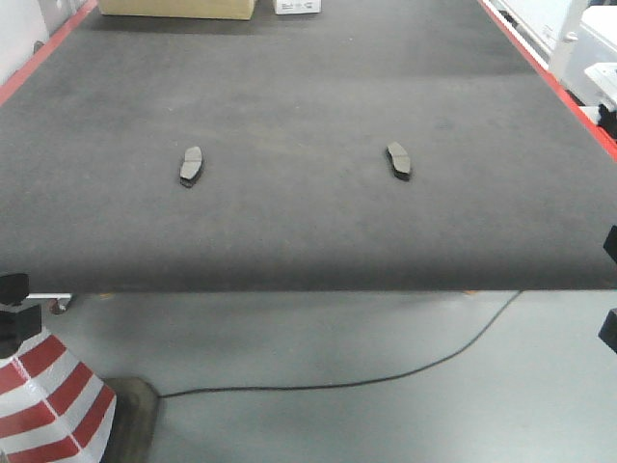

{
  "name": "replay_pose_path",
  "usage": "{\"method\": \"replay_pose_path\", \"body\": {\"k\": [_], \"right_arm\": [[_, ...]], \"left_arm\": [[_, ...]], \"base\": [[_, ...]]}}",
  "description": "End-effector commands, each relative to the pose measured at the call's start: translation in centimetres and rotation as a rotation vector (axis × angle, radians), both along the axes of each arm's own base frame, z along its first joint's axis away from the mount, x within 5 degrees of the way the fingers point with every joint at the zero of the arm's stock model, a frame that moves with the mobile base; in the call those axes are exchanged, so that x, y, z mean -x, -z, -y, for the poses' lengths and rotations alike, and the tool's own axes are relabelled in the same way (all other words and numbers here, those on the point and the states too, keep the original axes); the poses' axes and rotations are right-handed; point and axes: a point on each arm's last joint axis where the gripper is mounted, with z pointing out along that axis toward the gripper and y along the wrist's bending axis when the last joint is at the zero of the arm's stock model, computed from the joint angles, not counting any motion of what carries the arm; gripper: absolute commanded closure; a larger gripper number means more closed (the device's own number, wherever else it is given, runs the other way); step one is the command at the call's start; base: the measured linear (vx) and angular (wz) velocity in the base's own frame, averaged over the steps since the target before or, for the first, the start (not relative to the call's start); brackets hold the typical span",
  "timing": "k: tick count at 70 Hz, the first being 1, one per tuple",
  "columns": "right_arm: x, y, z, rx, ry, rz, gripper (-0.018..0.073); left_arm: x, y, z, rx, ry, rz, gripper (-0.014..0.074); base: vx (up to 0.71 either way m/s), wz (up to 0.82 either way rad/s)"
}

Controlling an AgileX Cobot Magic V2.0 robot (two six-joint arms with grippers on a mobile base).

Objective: Move and align brake pads A on conveyor
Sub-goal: 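Back away and turn the base from the conveyor belt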

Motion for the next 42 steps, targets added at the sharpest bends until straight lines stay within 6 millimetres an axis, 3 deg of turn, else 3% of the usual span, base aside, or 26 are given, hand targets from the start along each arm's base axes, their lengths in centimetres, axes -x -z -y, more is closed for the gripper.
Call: {"method": "replay_pose_path", "body": {"k": [1, 22, 42], "right_arm": [[-0.09, -1.58, 0.1, -0.011, 0.009, 0.1, 0.0568], [-0.09, -1.58, 0.1, -0.011, 0.009, 0.1, 0.0568], [-0.09, -1.58, 0.1, -0.011, 0.009, 0.1, 0.0568]], "left_arm": [[-0.25, -1.34, 0.1, 0.021, -0.001, 0.084, 0.0604], [-0.25, -1.34, 0.1, 0.021, -0.001, 0.084, 0.0604], [-0.25, -1.34, 0.1, 0.021, -0.001, 0.084, 0.0604]], "base": [[-0.24, -0.1], [-0.21, -0.23], [-0.17, -0.58]]}}
